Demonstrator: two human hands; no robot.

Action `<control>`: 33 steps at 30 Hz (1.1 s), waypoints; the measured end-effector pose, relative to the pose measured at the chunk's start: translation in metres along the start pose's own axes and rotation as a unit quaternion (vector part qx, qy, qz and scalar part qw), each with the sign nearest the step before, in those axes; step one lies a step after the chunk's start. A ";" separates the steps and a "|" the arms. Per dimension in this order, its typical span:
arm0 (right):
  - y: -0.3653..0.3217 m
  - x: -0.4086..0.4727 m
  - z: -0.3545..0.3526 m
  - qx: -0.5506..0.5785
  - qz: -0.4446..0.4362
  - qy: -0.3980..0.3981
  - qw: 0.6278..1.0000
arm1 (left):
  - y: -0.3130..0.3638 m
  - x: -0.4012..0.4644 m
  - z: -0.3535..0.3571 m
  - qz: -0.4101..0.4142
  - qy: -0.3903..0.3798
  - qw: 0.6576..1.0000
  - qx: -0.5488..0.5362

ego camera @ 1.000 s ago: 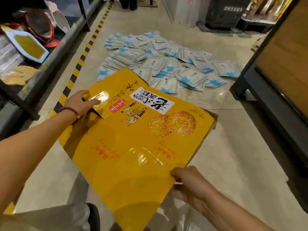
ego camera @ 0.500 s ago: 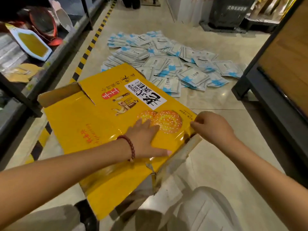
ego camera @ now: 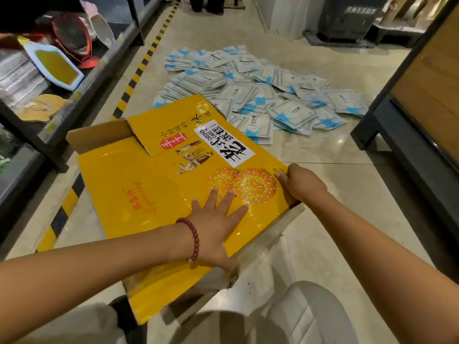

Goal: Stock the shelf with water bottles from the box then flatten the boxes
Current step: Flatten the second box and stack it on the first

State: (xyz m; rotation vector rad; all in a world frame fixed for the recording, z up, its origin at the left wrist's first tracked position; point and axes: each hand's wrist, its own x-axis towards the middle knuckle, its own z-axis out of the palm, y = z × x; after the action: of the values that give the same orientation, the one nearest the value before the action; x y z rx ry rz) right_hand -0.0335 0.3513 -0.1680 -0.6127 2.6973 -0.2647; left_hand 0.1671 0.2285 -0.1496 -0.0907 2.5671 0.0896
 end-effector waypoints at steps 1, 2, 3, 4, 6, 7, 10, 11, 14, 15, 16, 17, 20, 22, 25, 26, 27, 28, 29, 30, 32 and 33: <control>-0.003 0.000 0.000 -0.003 0.006 0.001 1.000 | -0.003 0.000 -0.002 0.002 -0.003 1.000 0.008; -0.005 0.001 0.000 -0.006 0.010 0.003 1.000 | -0.007 0.000 -0.004 0.004 -0.007 1.000 0.016; -0.006 0.001 0.001 -0.010 0.012 0.001 1.000 | -0.012 0.000 -0.006 0.006 -0.010 1.000 0.024; -0.007 0.001 0.002 -0.015 0.014 -0.002 1.000 | -0.018 0.000 -0.007 0.008 -0.015 0.999 0.030; -0.011 -0.002 0.004 -0.027 0.016 -0.008 0.999 | -0.033 -0.002 -0.008 0.016 -0.027 0.999 0.044; -0.013 -0.004 0.004 -0.032 0.014 -0.011 0.999 | -0.040 -0.004 -0.008 0.021 -0.034 0.998 0.055; -0.021 -0.014 0.007 -0.028 -0.004 -0.024 0.999 | -0.066 -0.010 -0.013 0.030 -0.058 0.995 0.078; -0.024 -0.017 0.009 -0.019 -0.013 -0.026 0.999 | -0.075 -0.012 -0.014 0.031 -0.062 0.995 0.078; -0.034 -0.027 0.014 0.017 -0.042 -0.032 0.998 | -0.102 -0.018 -0.017 0.029 -0.075 0.993 0.092; -0.039 -0.029 0.016 0.029 -0.052 -0.037 0.998 | -0.111 -0.019 -0.017 0.022 -0.084 0.991 0.103; -0.045 -0.032 0.019 0.044 -0.062 -0.042 0.996 | -0.119 -0.019 -0.018 0.009 -0.096 0.989 0.114; -0.052 -0.036 0.022 0.065 -0.074 -0.047 0.994 | -0.127 -0.020 -0.019 -0.009 -0.109 0.986 0.124; -0.076 -0.046 0.031 0.195 -0.097 -0.071 0.973 | -0.153 -0.027 -0.020 -0.089 -0.142 0.977 0.131; -0.093 -0.052 0.037 0.271 -0.101 -0.101 0.952 | -0.168 -0.035 -0.021 -0.138 -0.147 0.968 0.149; -0.117 -0.062 0.050 0.318 -0.107 -0.132 0.933 | -0.179 -0.042 -0.018 -0.194 -0.156 0.961 0.122; -0.122 -0.065 0.054 0.342 -0.104 -0.150 0.922 | -0.178 -0.042 -0.018 -0.195 -0.155 0.964 0.094; -0.124 -0.067 0.059 0.372 -0.098 -0.173 0.907 | -0.175 -0.040 -0.017 -0.183 -0.147 0.970 0.066; -0.124 -0.069 0.064 0.405 -0.086 -0.194 0.889 | -0.171 -0.038 -0.016 -0.159 -0.131 0.978 0.042; -0.122 -0.071 0.068 0.432 -0.065 -0.209 0.875 | -0.164 -0.034 -0.014 -0.133 -0.112 0.984 0.030; -0.119 -0.073 0.073 0.451 -0.033 -0.213 0.866 | -0.158 -0.030 -0.012 -0.114 -0.094 0.989 0.021; -0.110 -0.077 0.083 0.500 0.042 -0.231 0.834 | -0.151 -0.022 -0.003 -0.105 -0.067 0.992 0.018; -0.106 -0.080 0.087 0.536 0.070 -0.245 0.804 | -0.149 -0.020 0.000 -0.108 -0.056 0.992 0.022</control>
State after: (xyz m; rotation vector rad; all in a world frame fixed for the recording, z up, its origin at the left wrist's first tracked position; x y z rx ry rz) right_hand 0.1074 0.2840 -0.1962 -0.0807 1.6639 -1.2600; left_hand 0.1961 0.0810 -0.1453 -0.3362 2.4289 -0.0437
